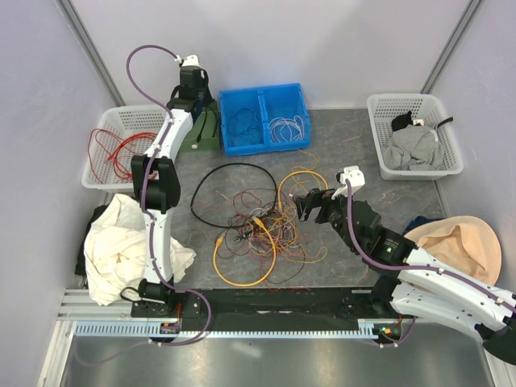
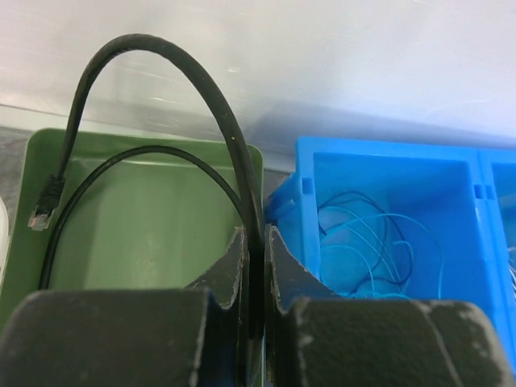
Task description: Untangle the cables
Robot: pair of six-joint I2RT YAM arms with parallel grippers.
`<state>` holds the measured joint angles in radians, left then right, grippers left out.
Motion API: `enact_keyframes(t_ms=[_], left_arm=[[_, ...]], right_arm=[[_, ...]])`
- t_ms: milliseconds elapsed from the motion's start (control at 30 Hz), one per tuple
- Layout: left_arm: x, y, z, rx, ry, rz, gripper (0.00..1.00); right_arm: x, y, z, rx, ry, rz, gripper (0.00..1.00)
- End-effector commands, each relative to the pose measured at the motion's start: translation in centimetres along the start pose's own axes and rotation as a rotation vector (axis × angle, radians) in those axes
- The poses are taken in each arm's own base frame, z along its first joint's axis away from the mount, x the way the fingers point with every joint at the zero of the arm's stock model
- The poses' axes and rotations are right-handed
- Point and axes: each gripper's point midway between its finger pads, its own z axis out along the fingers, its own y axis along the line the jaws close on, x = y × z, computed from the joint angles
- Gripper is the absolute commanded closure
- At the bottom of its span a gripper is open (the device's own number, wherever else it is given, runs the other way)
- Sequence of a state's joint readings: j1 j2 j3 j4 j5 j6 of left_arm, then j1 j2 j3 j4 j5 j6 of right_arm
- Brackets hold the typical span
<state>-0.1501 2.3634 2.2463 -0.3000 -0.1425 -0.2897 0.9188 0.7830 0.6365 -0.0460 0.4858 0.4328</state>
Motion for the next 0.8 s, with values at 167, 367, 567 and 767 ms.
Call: enact_keyframes(t_ms=[167, 367, 567, 767], left_arm=[[-9.1, -1.5, -2.1, 0.042, -0.265, 0.008, 0.98], [-10.1, -1.2, -1.3, 0.027, -0.316, 0.037, 0.98], [-7.2, -0.1, 1.1, 0.017, -0.269, 0.024, 0.98], [-3.8, 0.3, 2.4, 0.018, -0.225, 0.006, 0.98]], right_arm=[[-0.6, 0.0, 0.5, 0.011, -0.043, 0.012, 0.02], [-0.2, 0.0, 0.9, 0.016, -0.035, 0.009, 0.02], [-0.1, -0.3, 0.8, 0.028, -0.040, 0.000, 0.03], [0.3, -0.4, 1.1, 0.031, -0.036, 0.000, 0.02]])
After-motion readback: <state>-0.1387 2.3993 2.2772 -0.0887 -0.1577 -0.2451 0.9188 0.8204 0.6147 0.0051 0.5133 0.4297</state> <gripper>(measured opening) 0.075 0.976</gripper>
